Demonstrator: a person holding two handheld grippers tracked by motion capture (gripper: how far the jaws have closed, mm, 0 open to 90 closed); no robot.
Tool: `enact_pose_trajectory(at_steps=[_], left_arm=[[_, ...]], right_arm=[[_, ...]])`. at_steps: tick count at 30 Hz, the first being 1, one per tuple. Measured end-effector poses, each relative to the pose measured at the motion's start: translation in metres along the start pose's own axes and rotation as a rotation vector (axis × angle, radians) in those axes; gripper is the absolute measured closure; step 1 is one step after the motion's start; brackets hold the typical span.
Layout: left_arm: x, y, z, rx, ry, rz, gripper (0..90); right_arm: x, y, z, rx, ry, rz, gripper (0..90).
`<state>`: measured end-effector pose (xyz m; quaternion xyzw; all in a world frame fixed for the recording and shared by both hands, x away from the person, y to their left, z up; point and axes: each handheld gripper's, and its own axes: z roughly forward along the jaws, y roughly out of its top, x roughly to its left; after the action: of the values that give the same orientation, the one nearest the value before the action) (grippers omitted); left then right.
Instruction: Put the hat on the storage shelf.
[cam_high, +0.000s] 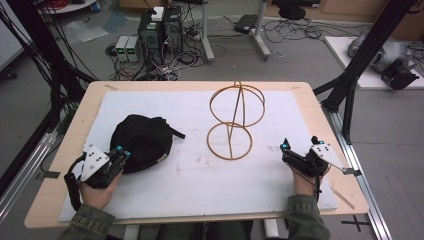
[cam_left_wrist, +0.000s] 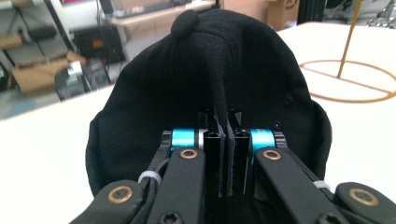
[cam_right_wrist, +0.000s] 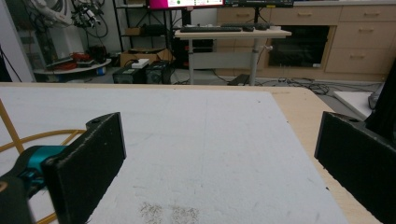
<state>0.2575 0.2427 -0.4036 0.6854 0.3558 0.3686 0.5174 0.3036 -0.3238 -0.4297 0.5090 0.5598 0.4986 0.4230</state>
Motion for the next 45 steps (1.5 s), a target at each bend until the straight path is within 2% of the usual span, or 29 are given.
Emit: enact_pose_trajectory(at_steps=[1,2,4,6,7,8,9,10,12,13,14,15,16,18,19,20,22,23,24,25,26,31,32,34,39,45], left_arm=[[0.000,0.003,0.000,-0.018,-0.002,0.000,87.9],[0.000,0.009,0.002,-0.050,0.004,-0.018,87.9],[0.000,0.013,0.004,-0.060,0.011,-0.022,87.9],[-0.002,0.024,0.009,-0.098,0.018,-0.013,87.9],[-0.002,0.024,0.009,-0.098,0.018,-0.013,87.9],[-0.004,0.033,0.011,-0.130,0.017,-0.003,87.9],[-0.004,0.033,0.011,-0.130,0.017,-0.003,87.9],[-0.005,0.044,0.013,-0.161,0.019,0.007,87.9],[-0.007,0.054,0.014,-0.199,0.024,0.018,87.9],[-0.007,0.054,0.014,-0.199,0.024,0.018,87.9],[-0.009,0.064,0.015,-0.237,0.027,0.020,87.9],[-0.009,0.064,0.015,-0.237,0.027,0.020,87.9],[-0.010,0.069,0.015,-0.257,0.026,0.019,87.9],[-0.015,0.080,0.017,-0.317,0.032,0.005,87.9],[-0.015,0.080,0.017,-0.317,0.032,0.005,87.9],[-0.018,0.087,0.019,-0.361,0.037,-0.011,87.8],[-0.022,0.093,0.019,-0.410,0.037,-0.036,87.8],[-0.022,0.093,0.019,-0.410,0.037,-0.036,87.8],[-0.025,0.098,0.019,-0.463,0.033,-0.057,87.8],[-0.025,0.098,0.019,-0.463,0.033,-0.057,87.9],[-0.027,0.104,0.020,-0.487,0.021,-0.080,87.8],[-0.027,0.114,0.029,-0.506,0.004,-0.113,87.8],[-0.027,0.119,0.034,-0.515,-0.009,-0.133,87.8],[-0.028,0.123,0.039,-0.517,-0.025,-0.145,87.8],[-0.029,0.132,0.048,-0.511,-0.045,-0.156,87.8],[-0.038,0.141,0.061,-0.520,-0.088,-0.160,87.8]], right_arm=[[0.000,0.000,0.000,0.000,0.000,0.000,0.9],[0.000,0.000,0.000,-0.002,0.002,0.007,0.9],[-0.001,0.001,0.000,-0.008,0.000,0.004,0.9],[-0.001,0.001,0.000,-0.014,-0.001,0.008,0.9],[-0.001,0.001,0.000,-0.014,-0.001,0.008,0.9],[-0.001,0.001,0.000,-0.010,0.002,0.013,0.9],[-0.001,0.001,0.000,-0.010,0.003,0.012,0.9],[-0.001,0.001,0.001,-0.008,0.002,0.011,0.9],[-0.001,0.000,0.001,-0.009,0.007,0.006,0.9],[0.000,0.000,0.001,-0.005,0.009,0.011,0.9],[0.000,0.000,0.001,-0.009,0.010,0.008,0.9],[0.000,0.000,0.001,-0.009,0.010,0.008,0.9],[0.001,0.000,0.001,-0.012,0.014,0.003,0.9],[0.003,0.001,0.001,-0.012,0.016,0.010,0.9],[0.003,0.001,0.001,-0.012,0.016,0.010,0.9],[0.003,0.000,0.001,-0.012,0.020,0.007,0.9],[0.003,0.000,0.002,-0.014,0.021,0.003,0.9],[0.003,0.000,0.002,-0.014,0.021,0.003,0.9],[0.003,0.001,0.002,-0.017,0.018,0.004,0.9],[0.003,0.001,0.002,-0.017,0.018,0.004,0.9],[0.000,0.001,0.003,-0.018,0.012,0.010,0.9],[0.000,0.001,0.003,-0.022,0.009,0.019,0.9],[0.000,0.001,0.003,-0.022,0.013,0.013,0.9],[0.001,0.001,0.003,-0.020,0.017,0.013,0.9],[0.002,0.001,0.003,-0.022,0.024,0.005,0.9],[0.001,0.002,0.003,-0.027,0.014,0.021,0.9]])
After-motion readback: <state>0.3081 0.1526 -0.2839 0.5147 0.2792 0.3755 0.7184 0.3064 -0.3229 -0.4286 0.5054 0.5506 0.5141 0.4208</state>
